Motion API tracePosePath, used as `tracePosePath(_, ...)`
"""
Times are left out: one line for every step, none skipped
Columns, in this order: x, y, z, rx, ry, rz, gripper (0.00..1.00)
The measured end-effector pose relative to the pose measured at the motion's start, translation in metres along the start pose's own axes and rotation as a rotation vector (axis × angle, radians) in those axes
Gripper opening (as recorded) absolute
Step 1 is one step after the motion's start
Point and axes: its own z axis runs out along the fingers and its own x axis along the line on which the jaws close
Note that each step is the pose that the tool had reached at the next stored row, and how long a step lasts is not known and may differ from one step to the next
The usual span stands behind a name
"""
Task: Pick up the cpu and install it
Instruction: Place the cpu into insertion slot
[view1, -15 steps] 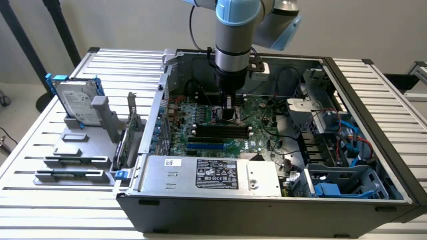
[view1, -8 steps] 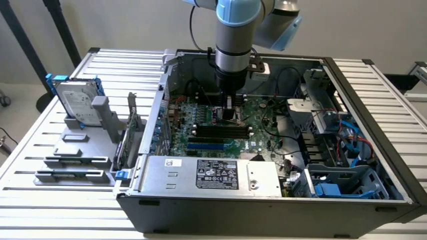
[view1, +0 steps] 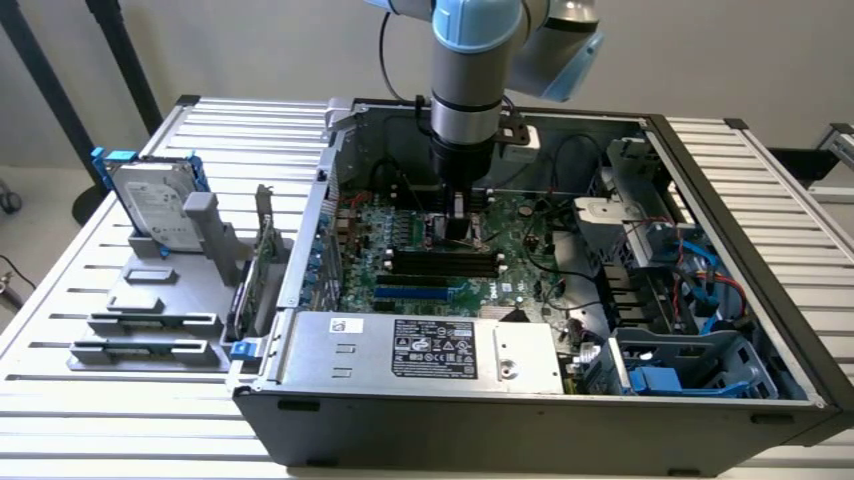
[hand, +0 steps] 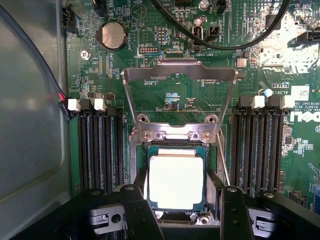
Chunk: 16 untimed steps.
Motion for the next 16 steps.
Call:
tracePosePath(0.0,0.0,0.0003,-0.0002,0.0009,0.0,0.56)
tracePosePath(0.0,0.0,0.0002,0.0001,0.0004,0.0,0.56)
tracePosePath(0.0,0.0,0.0002,0.0003,0.0003,0.0,0.56)
tracePosePath(0.0,-0.0001,0.0001,0.0003,0.0001,0.0,0.62)
tracePosePath(0.0,-0.0001,0.0,0.0005,-0.0001,0.0,0.62)
tracePosePath(0.0,-0.0001,-0.0002,0.0006,-0.0002,0.0,0.62)
tracePosePath(0.0,-0.0001,-0.0009,0.0006,-0.0004,0.0,0.62)
tracePosePath(0.0,-0.0001,-0.0025,0.0006,-0.0001,0.0,0.62)
tracePosePath(0.0,0.0,-0.0054,0.0007,-0.0003,0.0,0.62)
tracePosePath(0.001,0.0001,-0.0092,0.0006,-0.0002,0.0,0.62)
tracePosePath(0.001,0.0002,-0.0129,0.0008,-0.0002,0.0,0.62)
tracePosePath(0.001,0.0002,-0.0159,0.0009,0.0003,0.0,0.62)
tracePosePath(0.001,0.0001,-0.0179,0.0011,0.0011,0.0,0.62)
tracePosePath(0.001,-0.0003,-0.0193,0.001,0.0028,0.0,0.62)
tracePosePath(0.001,-0.0012,-0.0205,0.0011,0.0053,0.001,0.62)
tracePosePath(0.001,-0.0026,-0.0218,0.0013,0.0091,0.001,0.62)
